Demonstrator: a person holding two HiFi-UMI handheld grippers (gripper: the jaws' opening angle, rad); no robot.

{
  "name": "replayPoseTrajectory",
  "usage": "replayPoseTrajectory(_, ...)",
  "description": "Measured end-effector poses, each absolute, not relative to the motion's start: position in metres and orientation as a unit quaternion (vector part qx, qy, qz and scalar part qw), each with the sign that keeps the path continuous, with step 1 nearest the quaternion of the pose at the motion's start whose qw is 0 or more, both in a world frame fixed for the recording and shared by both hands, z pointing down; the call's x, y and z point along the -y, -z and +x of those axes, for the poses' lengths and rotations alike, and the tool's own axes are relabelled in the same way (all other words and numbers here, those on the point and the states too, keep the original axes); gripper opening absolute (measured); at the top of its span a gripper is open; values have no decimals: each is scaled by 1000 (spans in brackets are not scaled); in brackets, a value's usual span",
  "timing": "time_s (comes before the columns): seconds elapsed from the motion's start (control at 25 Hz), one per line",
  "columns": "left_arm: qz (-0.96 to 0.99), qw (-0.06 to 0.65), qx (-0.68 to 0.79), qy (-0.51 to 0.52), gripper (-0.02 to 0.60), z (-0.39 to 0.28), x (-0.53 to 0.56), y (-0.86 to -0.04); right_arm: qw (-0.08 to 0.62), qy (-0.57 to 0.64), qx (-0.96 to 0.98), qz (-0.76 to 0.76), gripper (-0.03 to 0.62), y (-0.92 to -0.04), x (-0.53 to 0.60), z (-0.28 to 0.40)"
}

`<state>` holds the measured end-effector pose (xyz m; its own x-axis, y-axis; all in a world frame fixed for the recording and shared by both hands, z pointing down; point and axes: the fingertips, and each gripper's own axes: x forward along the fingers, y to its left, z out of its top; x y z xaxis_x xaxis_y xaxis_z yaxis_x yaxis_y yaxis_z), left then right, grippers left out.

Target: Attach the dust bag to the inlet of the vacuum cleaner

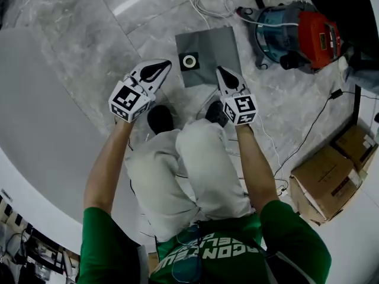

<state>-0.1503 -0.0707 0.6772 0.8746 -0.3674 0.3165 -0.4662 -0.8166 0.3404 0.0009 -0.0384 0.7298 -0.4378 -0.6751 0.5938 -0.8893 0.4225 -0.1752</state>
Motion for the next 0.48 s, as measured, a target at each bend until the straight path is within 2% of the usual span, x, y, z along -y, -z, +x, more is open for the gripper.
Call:
replayPoseTrajectory(0.24, 948, 216, 207, -107, 3, -145, 85, -768, 200, -244, 825, 470, 6, -823, 51, -20)
replayPoseTrajectory(0.48, 952, 201, 202, -108, 3, -137, 93, -847, 218, -225, 837, 449, 6, -893, 61, -38)
